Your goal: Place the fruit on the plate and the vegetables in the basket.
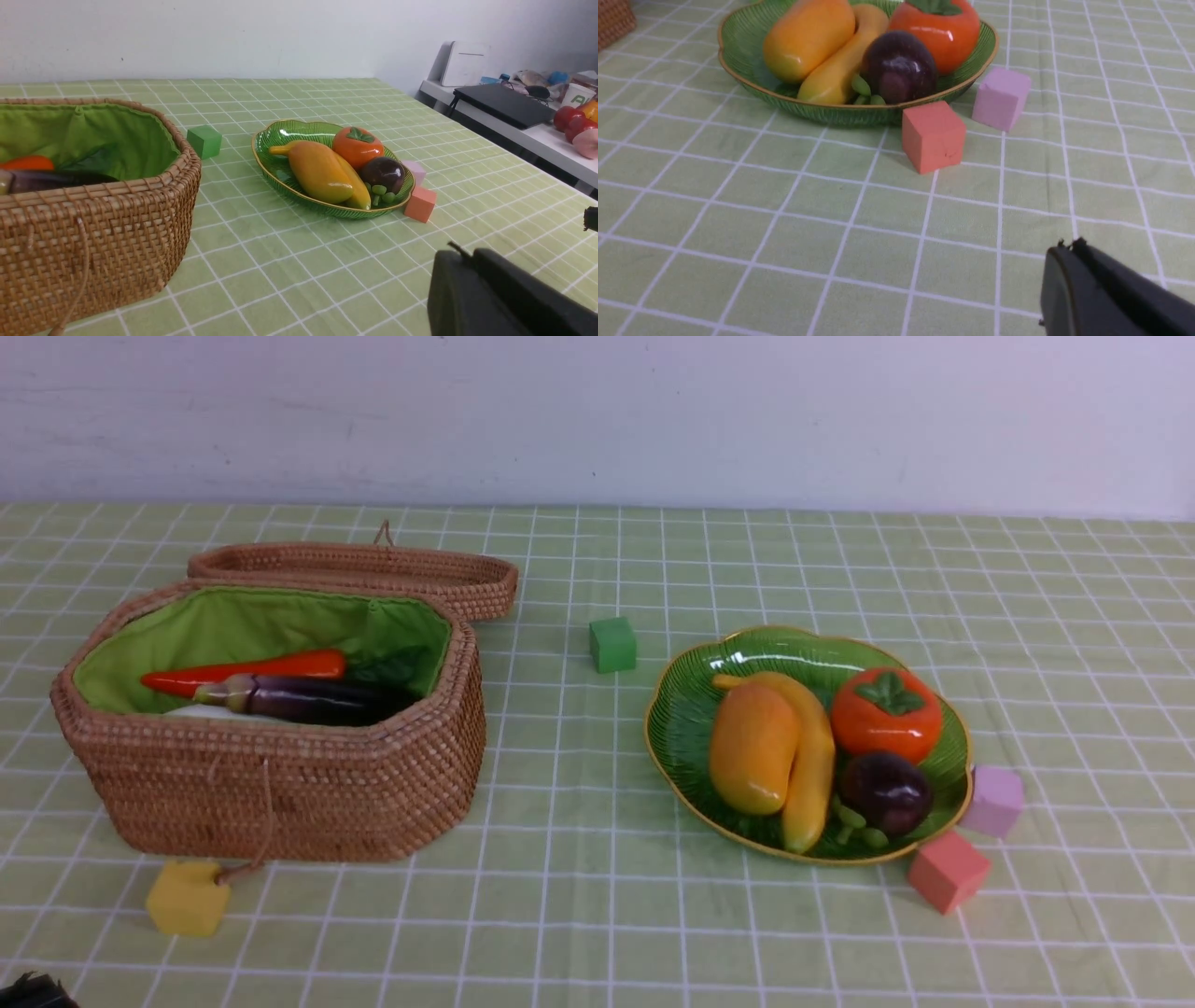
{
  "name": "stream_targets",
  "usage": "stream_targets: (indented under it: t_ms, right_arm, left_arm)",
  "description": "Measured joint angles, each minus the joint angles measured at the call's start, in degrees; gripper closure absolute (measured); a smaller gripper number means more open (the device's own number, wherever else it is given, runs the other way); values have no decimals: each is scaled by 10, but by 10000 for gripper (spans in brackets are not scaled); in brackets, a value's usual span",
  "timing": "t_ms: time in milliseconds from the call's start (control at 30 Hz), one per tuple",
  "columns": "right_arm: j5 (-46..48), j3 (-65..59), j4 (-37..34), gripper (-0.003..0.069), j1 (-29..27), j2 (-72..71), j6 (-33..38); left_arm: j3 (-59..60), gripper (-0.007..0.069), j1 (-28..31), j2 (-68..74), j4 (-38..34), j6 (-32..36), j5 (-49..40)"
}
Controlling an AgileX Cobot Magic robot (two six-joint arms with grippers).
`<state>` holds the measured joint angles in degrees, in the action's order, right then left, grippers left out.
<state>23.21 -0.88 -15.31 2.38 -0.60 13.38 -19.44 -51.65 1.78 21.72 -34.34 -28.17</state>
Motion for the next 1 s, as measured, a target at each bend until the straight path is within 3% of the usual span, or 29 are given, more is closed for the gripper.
stream_targets:
  t_ms: [200,1000]
  right_arm:
    - [1,0,5,676,0,0,-44]
    - [2,0,7,659,0,0,-48]
  left_arm:
    - [0,591,0,0,0,0,0]
    - [0,566,0,0,2,0,0]
